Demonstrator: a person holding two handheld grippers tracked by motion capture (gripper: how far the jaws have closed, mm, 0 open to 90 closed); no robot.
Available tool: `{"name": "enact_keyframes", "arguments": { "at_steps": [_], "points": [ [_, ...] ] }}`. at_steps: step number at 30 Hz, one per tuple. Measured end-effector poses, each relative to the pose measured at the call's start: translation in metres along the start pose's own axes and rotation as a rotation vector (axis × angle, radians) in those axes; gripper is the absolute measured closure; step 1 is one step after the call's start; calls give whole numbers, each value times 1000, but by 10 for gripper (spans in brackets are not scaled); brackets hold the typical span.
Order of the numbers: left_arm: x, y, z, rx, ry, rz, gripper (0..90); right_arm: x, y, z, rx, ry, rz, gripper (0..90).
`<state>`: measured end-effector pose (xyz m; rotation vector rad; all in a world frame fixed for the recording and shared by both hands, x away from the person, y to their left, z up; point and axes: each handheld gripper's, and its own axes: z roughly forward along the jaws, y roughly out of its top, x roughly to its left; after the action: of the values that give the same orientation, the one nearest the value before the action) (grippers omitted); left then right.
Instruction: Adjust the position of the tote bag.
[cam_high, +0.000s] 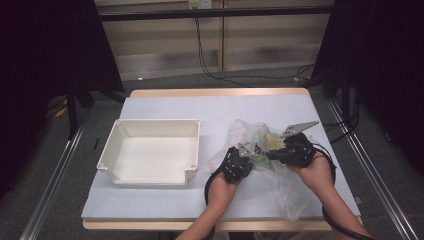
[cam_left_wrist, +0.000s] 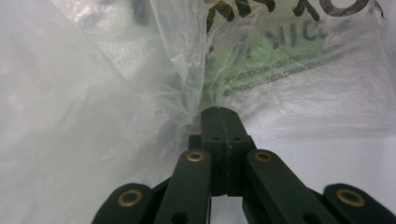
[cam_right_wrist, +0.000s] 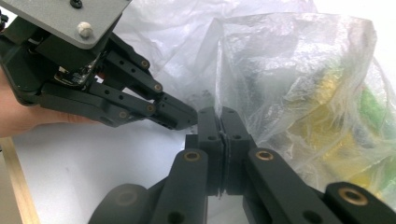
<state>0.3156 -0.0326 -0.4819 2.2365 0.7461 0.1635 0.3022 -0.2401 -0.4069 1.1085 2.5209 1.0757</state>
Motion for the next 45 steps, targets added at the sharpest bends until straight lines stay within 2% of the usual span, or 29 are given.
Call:
{"name": "enact_keyframes", "arguments": {
  "at_steps": [1,4,6,7,8,11,13,14,16,17,18,19,20,21,22,23,25,26,27,28,29,30,32,35,36,41,42,44,45],
  "points": [
    [0,-1,-1,-5,-17,-14,900,-1,0,-1,0,3,3,890],
    [-1,-4,-7,32,-34,4,900,-7,0,-3,-1,-13,2,892],
    [0,-7,-11,32,-51,6,900,-11,-1,-5,1,-17,15,891],
    [-1,-9,-12,16,-66,-19,900,-14,-1,-6,-1,-27,21,892],
    [1,-11,-15,38,-69,-3,900,-17,-1,-6,-5,-30,26,892],
    [1,-15,-21,45,-83,-17,900,-26,-1,-9,-7,-44,50,895],
    [2,-18,-25,61,-86,15,900,-34,-2,-11,-14,-48,73,896],
    [-1,-20,-26,49,-85,-9,900,-38,-3,-12,-13,-51,82,897],
    [1,-22,-31,83,-98,24,900,-46,-4,-13,-20,-61,95,898],
    [-2,-23,-31,65,-91,-1,900,-50,-5,-14,-21,-63,105,899],
    [-2,-24,-32,72,-93,12,900,-52,-5,-14,-19,-70,110,899],
    [-2,-25,-33,69,-100,3,900,-55,-6,-14,-19,-71,119,899],
    [-2,-26,-35,81,-104,21,900,-58,-6,-13,-20,-82,111,900],
    [-4,-27,-35,66,-105,1,900,-61,-6,-13,-17,-84,123,900],
    [-4,-28,-37,77,-108,16,900,-63,-7,-13,-16,-93,123,900],
    [-5,-30,-38,70,-113,2,900,-65,-7,-13,-15,-91,130,900],
    [-1,-30,-42,109,-124,52,900,-70,-8,-12,-20,-100,125,900],
    [-2,-31,-41,85,-122,9,900,-71,-9,-12,-13,-112,129,900],
    [1,-31,-43,114,-127,42,900,-73,-9,-12,-16,-102,136,900],
    [-2,-31,-41,86,-125,0,900,-76,-10,-12,-14,-107,136,900],
    [-3,-31,-40,72,-127,-17,900,-78,-10,-11,-12,-111,137,900],
    [0,-30,-43,116,-124,39,900,-80,-9,-12,-9,-125,142,900],
    [-2,-30,-43,108,-120,21,900,-85,-9,-14,-8,-130,155,900],
    [0,-32,-47,125,-120,35,900,-96,-9,-17,-11,-149,162,900],
    [0,-33,-48,119,-122,25,900,-99,-10,-18,-14,-154,164,900],
    [6,-38,-57,158,-124,82,900,-111,-11,-18,-8,-176,186,900],
    [4,-40,-57,126,-121,40,900,-112,-12,-16,-9,-175,194,900],
    [7,-41,-60,154,-125,80,900,-114,-13,-13,-2,-176,202,900],
    [8,-42,-60,148,-126,78,900,-115,-13,-12,3,-175,204,900]
  ]
}}
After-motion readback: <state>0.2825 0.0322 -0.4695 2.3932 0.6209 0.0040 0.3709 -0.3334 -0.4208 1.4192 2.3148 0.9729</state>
